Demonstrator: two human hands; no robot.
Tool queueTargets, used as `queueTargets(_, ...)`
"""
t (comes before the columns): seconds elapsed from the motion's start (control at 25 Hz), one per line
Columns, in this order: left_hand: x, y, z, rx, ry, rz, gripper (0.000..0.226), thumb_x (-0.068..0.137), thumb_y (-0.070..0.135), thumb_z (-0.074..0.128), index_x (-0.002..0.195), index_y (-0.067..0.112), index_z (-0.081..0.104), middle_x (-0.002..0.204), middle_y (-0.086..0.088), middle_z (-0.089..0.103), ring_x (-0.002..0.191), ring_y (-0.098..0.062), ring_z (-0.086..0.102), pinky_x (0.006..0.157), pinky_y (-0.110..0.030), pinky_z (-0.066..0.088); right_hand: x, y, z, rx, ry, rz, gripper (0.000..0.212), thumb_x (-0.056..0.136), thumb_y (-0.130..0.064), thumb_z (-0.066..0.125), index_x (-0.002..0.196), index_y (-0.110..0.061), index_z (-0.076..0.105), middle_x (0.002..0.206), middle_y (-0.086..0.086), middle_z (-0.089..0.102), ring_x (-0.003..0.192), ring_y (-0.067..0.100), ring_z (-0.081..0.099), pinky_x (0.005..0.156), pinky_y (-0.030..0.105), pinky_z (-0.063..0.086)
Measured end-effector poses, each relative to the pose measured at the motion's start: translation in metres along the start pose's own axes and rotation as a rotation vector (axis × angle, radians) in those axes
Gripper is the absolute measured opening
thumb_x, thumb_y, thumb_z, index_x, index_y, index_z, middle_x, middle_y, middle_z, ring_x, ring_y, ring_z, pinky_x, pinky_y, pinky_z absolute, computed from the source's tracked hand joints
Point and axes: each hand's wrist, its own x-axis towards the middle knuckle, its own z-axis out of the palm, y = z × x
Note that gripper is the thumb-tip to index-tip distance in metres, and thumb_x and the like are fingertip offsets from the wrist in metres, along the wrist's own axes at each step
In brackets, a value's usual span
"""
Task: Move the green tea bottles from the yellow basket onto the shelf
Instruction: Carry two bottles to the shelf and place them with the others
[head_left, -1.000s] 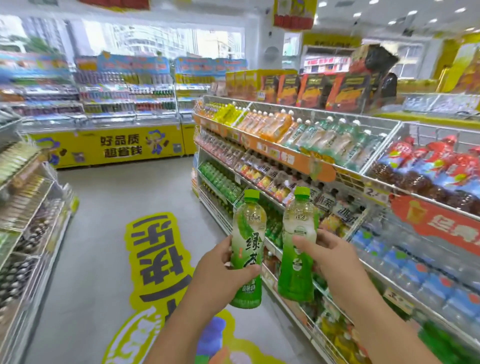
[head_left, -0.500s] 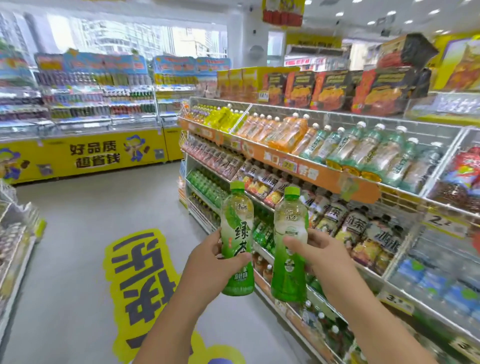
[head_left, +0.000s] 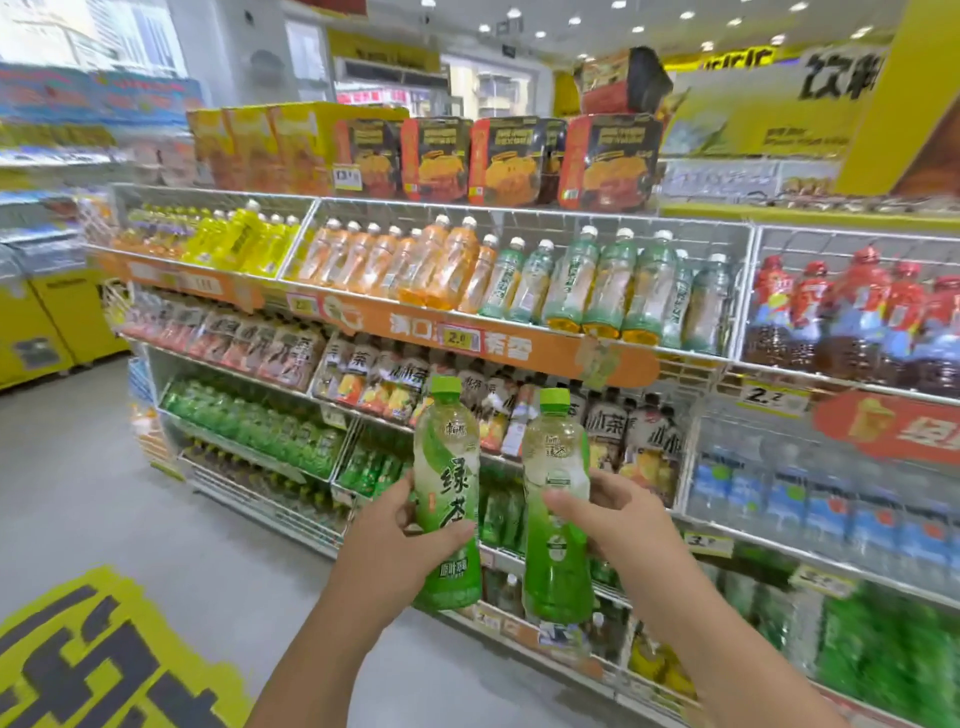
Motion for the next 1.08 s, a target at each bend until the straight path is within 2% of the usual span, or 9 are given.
queueTargets(0.08,0.025,-0.006,0.01,-0.017,-0.03,-0.027,0.073,0.064,0.053,0.087,0.131,0.043,0.06,0.112,0.018,0.074,0.107,-0.008,0.069,0.092,-0.039,0.059,0.02,0.004,-0.003,-0.004,0.021,0.008,0.026,0.084,-0.03,0.082,0.105,-0.036,0.068,0.088,-0.025,0.076,0.078,-0.007,0.07,0.06,0.012,0.05)
queueTargets(0.24,0.068,-0.026,0.033,-0.074,-0.052,-0.113,0.057,0.078,0.029,0.088,0.129,0.035,0.062,0.101,0.019,0.077,0.096,-0.004,0.073,0.089,-0.037,0.061,0.062,0.031,-0.013,0.007,0.055,0.043,0.025,0.084,-0.026,0.082,0.097,-0.039,0.065,0.076,-0.029,0.073,0.069,-0.015,0.067,0.062,0.014,0.048)
queueTargets(0.4,0.116,-0.062,0.059,-0.114,-0.099,-0.213,0.056,0.076,0.032,0.088,0.125,0.036,0.061,0.108,0.015,0.076,0.102,-0.009,0.072,0.09,-0.041,0.061,0.1,0.069,-0.015,0.025,0.113,0.13,0.03,0.084,-0.026,0.082,0.112,-0.024,0.072,0.095,-0.015,0.079,0.084,0.002,0.074,0.065,0.016,0.052)
queueTargets(0.56,0.169,-0.111,0.081,-0.104,-0.2,-0.281,0.044,0.08,0.022,0.086,0.117,0.031,0.064,0.102,0.012,0.078,0.094,-0.008,0.074,0.086,-0.038,0.061,0.136,0.116,-0.008,0.056,0.187,0.195,0.03,0.083,-0.027,0.082,0.111,-0.024,0.072,0.096,-0.015,0.079,0.086,0.001,0.074,0.061,0.011,0.053)
queueTargets(0.64,0.197,-0.141,0.089,-0.092,-0.261,-0.306,0.044,0.079,0.023,0.086,0.115,0.033,0.063,0.104,0.014,0.077,0.094,-0.005,0.073,0.08,-0.031,0.059,0.156,0.148,-0.003,0.039,0.232,0.232,0.054,0.072,-0.044,0.089,0.118,-0.024,0.071,0.106,-0.012,0.078,0.099,0.005,0.073,0.076,0.02,0.058)
queueTargets(0.72,0.22,-0.171,0.097,-0.067,-0.327,-0.325,0.044,0.078,0.028,0.086,0.114,0.039,0.062,0.103,0.018,0.076,0.094,0.0,0.071,0.079,-0.028,0.057,0.175,0.179,0.006,0.052,0.317,0.279,0.078,0.056,-0.055,0.094,0.123,-0.022,0.07,0.113,-0.009,0.077,0.11,0.012,0.071,0.096,0.038,0.056)
queueTargets(0.88,0.262,-0.236,0.131,-0.044,-0.389,-0.356,0.044,0.074,0.031,0.085,0.101,0.051,0.056,0.098,0.018,0.076,0.093,-0.006,0.074,0.088,-0.044,0.059,0.209,0.253,0.006,0.067,0.367,0.366,0.04,0.074,-0.029,0.089,0.11,-0.021,0.074,0.11,-0.008,0.078,0.109,0.012,0.071,0.099,0.04,0.054)
queueTargets(0.96,0.281,-0.269,0.153,-0.045,-0.393,-0.365,0.046,0.069,0.035,0.085,0.1,0.052,0.054,0.099,0.015,0.077,0.093,-0.008,0.075,0.088,-0.047,0.059,0.222,0.294,-0.001,0.058,0.391,0.382,0.033,0.078,-0.023,0.086,0.109,-0.019,0.075,0.108,-0.007,0.078,0.108,0.014,0.071,0.098,0.04,0.055)
queueTargets(1.08,0.307,-0.315,0.192,-0.033,-0.386,-0.39,0.061,0.055,0.047,0.084,0.109,0.05,0.054,0.102,0.013,0.078,0.095,-0.01,0.075,0.089,-0.049,0.059,0.245,0.351,-0.02,0.079,0.42,0.39,0.026,0.083,-0.015,0.081,0.109,-0.017,0.076,0.102,0.0,0.08,0.098,0.023,0.074,0.08,0.026,0.059)
